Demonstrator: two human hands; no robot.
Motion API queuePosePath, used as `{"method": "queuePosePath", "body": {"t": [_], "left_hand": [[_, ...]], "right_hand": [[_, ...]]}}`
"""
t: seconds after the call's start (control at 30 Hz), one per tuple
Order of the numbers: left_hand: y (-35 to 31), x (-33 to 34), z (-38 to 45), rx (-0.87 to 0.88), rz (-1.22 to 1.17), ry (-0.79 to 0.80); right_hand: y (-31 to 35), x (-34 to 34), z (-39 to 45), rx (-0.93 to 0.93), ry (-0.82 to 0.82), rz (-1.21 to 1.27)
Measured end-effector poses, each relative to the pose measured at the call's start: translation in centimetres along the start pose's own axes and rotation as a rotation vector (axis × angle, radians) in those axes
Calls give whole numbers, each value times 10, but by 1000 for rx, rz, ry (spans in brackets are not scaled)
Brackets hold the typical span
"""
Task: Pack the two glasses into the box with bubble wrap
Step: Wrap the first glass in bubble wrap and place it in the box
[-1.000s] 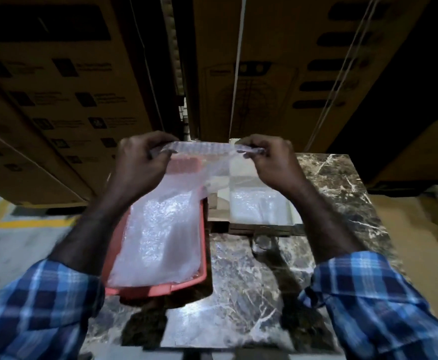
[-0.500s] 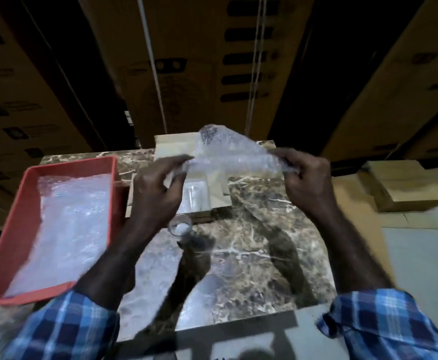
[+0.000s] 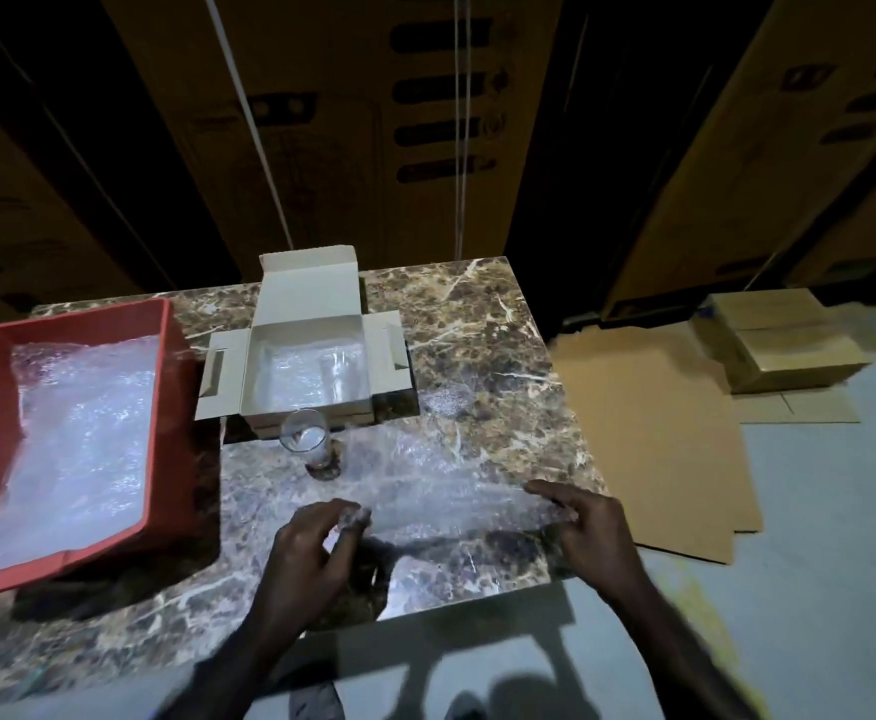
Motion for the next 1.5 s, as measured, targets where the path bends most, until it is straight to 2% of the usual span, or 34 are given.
{"method": "queuePosePath", "body": {"t": [0.17, 0.3, 0.4, 0.5, 0.63, 0.87, 1.13, 1.27, 1.43, 1.5], "left_hand": [[-15, -12, 46, -56, -18, -28], [-30, -28, 102, -59, -105, -79], [-50, -52, 132, -36, -154, -180], [-69, -71, 141, 76, -258, -250], [-68, -62, 119, 69, -372, -176], [-12, 6, 39, -46, -295, 119], [44, 44, -15, -244, -251, 235], [62, 47, -19, -326, -278, 223], [75, 49, -8, -425, -341, 165], [80, 50, 4, -461, -297, 131]], "right_hand": [[19, -24, 30, -20, -112, -35], [37, -56, 72, 54, -180, 288], [68, -87, 91, -58, -270, 295], [96, -105, 89, -166, -314, 309], [93, -99, 64, -217, -363, 280], [2, -25, 8, -56, -214, 195], [-51, 25, -4, 103, -29, 61], [-59, 29, 0, 126, 4, 34], [-80, 33, 18, 229, 18, 217], [-76, 33, 30, 220, 18, 220]]}}
Point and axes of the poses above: each hand's wrist, its own z-axis towards the middle knuckle, its own x-axis out of the palm, y = z × x, the point moved 8 cm from there along z, towards the middle knuckle, and after that the axes turned 13 degrees about y, right-handed, at the moved point
